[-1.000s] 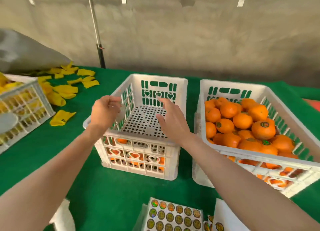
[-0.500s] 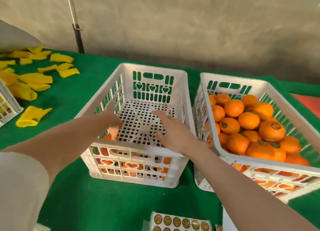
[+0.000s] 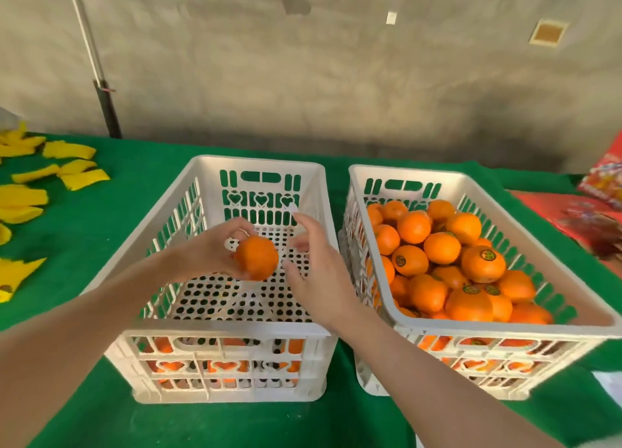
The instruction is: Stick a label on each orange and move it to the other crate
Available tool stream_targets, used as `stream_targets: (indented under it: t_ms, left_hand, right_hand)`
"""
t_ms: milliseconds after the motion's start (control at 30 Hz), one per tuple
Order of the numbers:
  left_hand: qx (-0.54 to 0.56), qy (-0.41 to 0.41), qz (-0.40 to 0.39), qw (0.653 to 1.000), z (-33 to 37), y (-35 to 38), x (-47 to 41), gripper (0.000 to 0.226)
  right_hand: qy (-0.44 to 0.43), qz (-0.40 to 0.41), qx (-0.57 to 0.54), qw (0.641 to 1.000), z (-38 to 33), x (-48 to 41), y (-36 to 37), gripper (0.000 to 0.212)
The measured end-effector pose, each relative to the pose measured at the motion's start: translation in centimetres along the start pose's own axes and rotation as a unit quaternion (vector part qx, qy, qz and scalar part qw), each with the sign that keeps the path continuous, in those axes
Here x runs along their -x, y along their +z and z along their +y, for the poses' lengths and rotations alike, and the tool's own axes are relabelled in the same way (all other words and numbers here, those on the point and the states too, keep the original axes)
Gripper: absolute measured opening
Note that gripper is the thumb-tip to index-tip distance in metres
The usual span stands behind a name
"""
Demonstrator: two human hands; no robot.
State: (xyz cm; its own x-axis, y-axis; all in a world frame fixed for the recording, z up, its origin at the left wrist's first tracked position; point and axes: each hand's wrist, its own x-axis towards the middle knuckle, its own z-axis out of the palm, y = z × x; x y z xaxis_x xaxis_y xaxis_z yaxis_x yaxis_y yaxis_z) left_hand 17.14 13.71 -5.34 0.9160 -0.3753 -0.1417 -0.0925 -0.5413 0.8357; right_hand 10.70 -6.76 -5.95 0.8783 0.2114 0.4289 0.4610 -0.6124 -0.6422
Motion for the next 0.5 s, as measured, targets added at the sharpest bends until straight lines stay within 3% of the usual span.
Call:
stream_targets:
  t_ms: [167, 333, 433, 500]
  left_hand:
    - [0.072, 0.123, 0.084, 0.986, 5.2, 3.7, 3.3, 0.063]
    - [0.097, 0.195, 0.143, 0.965, 8.6, 8.2, 4.4, 0.070]
    - [0.126, 0.177, 0.165, 0.962, 10.4, 10.6, 4.7, 0.074]
    - [0.248, 0.118, 0.115, 0.955, 11.8, 11.8, 5.3, 0.065]
  right_hand:
    - [0.091, 0.000, -0.167, 0.982, -0.6, 0.8, -1.9, 0.101]
    - [0.028, 0.061, -0.174, 0.982, -0.5, 2.9, -5.2, 0.106]
    - [-0.021, 0.119, -0.177, 0.977, 0.0, 4.8, -7.3, 0.105]
    - [-0.049, 0.148, -0.174, 0.972, 0.4, 6.0, -8.5, 0.103]
